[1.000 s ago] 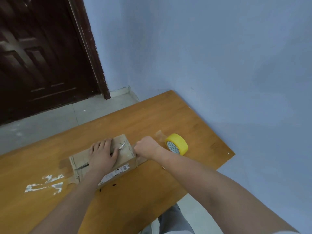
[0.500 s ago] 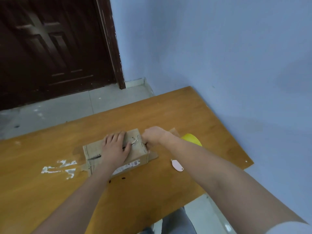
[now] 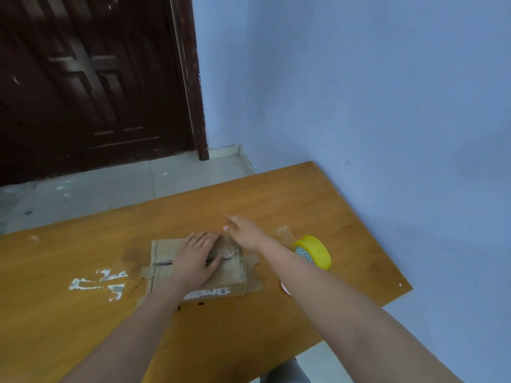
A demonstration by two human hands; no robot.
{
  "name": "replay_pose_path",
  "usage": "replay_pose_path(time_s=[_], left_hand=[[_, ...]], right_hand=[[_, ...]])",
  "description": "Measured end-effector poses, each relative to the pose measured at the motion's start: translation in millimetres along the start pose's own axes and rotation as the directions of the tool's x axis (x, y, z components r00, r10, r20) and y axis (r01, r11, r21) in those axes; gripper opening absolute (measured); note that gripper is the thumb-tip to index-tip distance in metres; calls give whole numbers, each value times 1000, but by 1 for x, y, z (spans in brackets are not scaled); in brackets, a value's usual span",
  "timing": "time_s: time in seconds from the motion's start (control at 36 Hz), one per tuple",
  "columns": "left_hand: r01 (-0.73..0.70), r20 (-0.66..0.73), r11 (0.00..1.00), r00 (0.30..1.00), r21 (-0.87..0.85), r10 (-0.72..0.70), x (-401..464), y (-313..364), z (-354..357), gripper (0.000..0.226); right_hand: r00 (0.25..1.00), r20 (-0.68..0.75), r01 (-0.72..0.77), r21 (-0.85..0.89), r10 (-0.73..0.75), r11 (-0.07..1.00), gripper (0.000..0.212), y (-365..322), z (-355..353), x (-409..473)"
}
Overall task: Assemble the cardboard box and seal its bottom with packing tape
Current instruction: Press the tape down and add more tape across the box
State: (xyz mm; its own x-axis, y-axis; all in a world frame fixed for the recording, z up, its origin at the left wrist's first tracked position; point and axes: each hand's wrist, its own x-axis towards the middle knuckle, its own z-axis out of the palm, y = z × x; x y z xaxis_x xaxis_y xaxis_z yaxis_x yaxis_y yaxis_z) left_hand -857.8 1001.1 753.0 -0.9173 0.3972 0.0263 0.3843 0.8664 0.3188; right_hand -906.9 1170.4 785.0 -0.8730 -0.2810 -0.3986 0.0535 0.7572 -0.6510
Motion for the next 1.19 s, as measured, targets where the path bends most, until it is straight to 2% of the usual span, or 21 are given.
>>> replay_pose_path(time_s=[0.06, 0.14, 0.22, 0.31, 0.36, 0.42, 0.47, 0.53, 0.58, 0.69, 0.83, 0.94, 1.06, 1.14, 1.19], left_hand=[[-67, 8, 997, 998, -36, 67, -3, -1, -7, 50], [-101, -63, 995, 993, 20, 102, -9, -3, -16, 43], [85, -185, 996, 980, 22, -79, -20, -5, -24, 39], [316, -298, 947, 899, -62, -320, -34, -8, -28, 36], [362, -405, 926, 834, -109, -374, -45, -6, -28, 30], [356, -450, 927, 813, -118, -369, -56, -3, -26, 29], [346, -408, 933, 841, -102, -356, -65, -1, -22, 29], [373, -340, 917, 852, -141, -399, -71, -1, -17, 13], [420, -264, 889, 850, -184, -456, -72, -2, -14, 7], [486, -119, 818, 833, -309, -540, -62, 4, -17, 25], [562, -3, 766, 806, -312, -592, -42, 14, -26, 50], [604, 51, 772, 793, -197, -607, -24, 17, -30, 75], [593, 146, 802, 801, -65, -581, -10, 24, -27, 105], [539, 198, 839, 817, 70, -541, -4, 28, -23, 116], [498, 217, 859, 831, 118, -511, -3, 29, -22, 113]], right_hand=[[996, 89, -1, -108, 11, 994, 42, -8, 6, 0], [996, 87, -1, -154, 15, 988, 39, -8, 16, -4], [999, 30, -32, -159, 37, 987, 38, 0, 21, -9], [998, -38, -47, -176, 41, 983, 35, 5, 23, -16], [995, -92, -52, -192, 35, 980, 39, 6, 27, -21], [989, -147, -60, -189, 33, 980, 43, 7, 32, -26], [977, -205, -87, -165, 52, 983, 41, 8, 36, -30], [960, -267, -120, -138, 80, 983, 43, 7, 41, -35], [944, -310, -152, -111, 111, 982, 43, 6, 46, -40], [919, -363, -187, -66, 151, 980, 45, 4, 54, -50], [923, -357, -166, -34, 143, 985, 41, 4, 70, -67], [964, -253, -89, -4, 85, 996, 32, 1, 91, -81], [984, -176, -18, -67, 5, 998, 23, -3, 104, -90], [992, -113, 51, -62, -58, 997, 25, -7, 98, -91], [991, -114, 61, -76, -69, 995, 28, -5, 91, -91]])
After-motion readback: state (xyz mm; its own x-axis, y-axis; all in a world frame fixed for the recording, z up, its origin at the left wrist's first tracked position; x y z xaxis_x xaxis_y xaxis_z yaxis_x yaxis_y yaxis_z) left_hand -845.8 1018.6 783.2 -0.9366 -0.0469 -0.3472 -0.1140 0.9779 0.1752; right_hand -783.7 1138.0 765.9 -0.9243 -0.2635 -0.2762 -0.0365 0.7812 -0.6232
